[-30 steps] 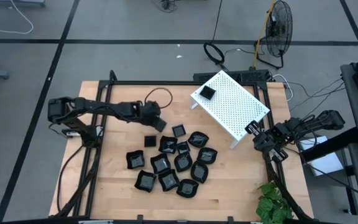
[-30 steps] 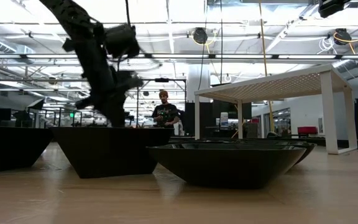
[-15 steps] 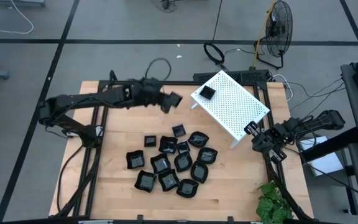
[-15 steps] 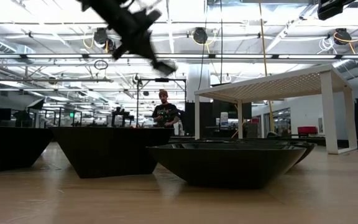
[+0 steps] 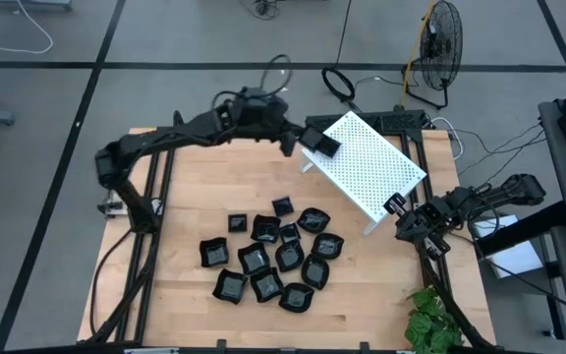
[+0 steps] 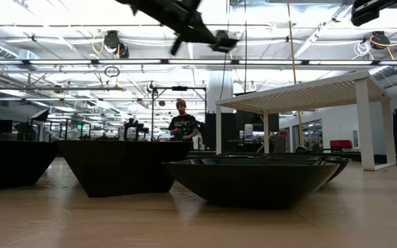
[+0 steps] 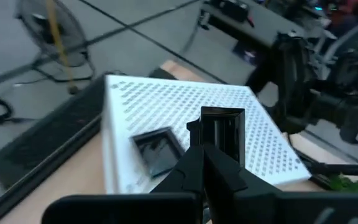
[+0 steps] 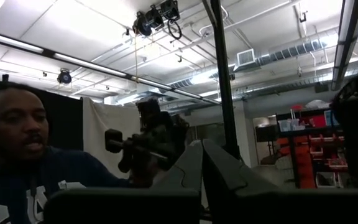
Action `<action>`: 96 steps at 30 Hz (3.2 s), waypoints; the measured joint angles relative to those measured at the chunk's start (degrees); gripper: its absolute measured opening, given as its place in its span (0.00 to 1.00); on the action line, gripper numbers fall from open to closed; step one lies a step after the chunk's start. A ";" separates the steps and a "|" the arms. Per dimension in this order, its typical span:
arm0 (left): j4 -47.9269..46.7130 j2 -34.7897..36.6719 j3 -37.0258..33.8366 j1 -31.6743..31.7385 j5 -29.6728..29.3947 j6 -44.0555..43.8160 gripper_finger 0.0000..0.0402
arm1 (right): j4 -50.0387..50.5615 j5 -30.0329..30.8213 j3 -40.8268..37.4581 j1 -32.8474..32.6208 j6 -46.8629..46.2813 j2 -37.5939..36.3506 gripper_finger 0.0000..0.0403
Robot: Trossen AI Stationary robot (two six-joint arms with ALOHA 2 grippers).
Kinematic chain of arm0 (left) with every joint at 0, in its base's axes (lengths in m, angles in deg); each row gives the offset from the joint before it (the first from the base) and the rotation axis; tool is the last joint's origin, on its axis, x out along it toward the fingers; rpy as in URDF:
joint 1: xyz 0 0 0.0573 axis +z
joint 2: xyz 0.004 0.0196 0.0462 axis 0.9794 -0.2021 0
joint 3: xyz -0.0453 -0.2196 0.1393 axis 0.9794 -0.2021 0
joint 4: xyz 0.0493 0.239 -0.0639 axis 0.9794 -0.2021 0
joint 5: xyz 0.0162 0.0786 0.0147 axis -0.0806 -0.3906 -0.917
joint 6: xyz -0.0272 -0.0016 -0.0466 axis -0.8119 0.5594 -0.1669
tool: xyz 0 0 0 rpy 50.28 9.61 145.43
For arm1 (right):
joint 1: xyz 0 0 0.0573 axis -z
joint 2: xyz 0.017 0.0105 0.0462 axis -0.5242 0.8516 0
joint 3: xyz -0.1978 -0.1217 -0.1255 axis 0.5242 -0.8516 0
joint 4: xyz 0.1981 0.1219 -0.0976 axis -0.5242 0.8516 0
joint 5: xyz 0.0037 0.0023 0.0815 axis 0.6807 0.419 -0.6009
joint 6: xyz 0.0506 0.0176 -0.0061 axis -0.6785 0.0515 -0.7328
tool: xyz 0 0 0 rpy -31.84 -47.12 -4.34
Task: Pick & Place Mini shaped plates
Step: Stack the black square plate on top of the other black square plate on the shelf, then stack the black square plate on top of the other black square plates on the shelf
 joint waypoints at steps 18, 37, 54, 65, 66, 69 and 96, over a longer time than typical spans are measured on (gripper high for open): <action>-3.26 -13.89 11.22 2.16 3.74 0.98 0.01 | 0.38 0.01 0.00 -0.01 0.01 0.00 0.00; -1.32 -17.17 11.20 1.48 0.43 -0.36 0.02 | 2.00 0.04 0.00 -0.01 0.00 -0.02 0.00; -0.11 -18.16 11.18 1.38 0.38 -0.16 0.11 | 2.01 0.04 0.00 0.00 0.01 -0.02 0.00; -23.98 -5.46 11.24 0.81 -9.37 12.58 0.21 | 2.02 0.04 0.00 0.00 0.01 -0.02 0.00; -27.52 -3.90 11.24 0.49 -12.01 12.48 0.23 | 2.00 0.02 0.00 0.00 0.01 -0.02 0.00; -38.14 0.33 11.20 -0.93 -18.70 10.10 0.33 | 2.02 0.04 0.00 0.00 0.01 -0.02 0.00; -17.06 21.25 -51.61 -24.55 -20.04 -50.82 0.68 | 2.05 0.03 0.00 0.00 0.01 0.00 0.00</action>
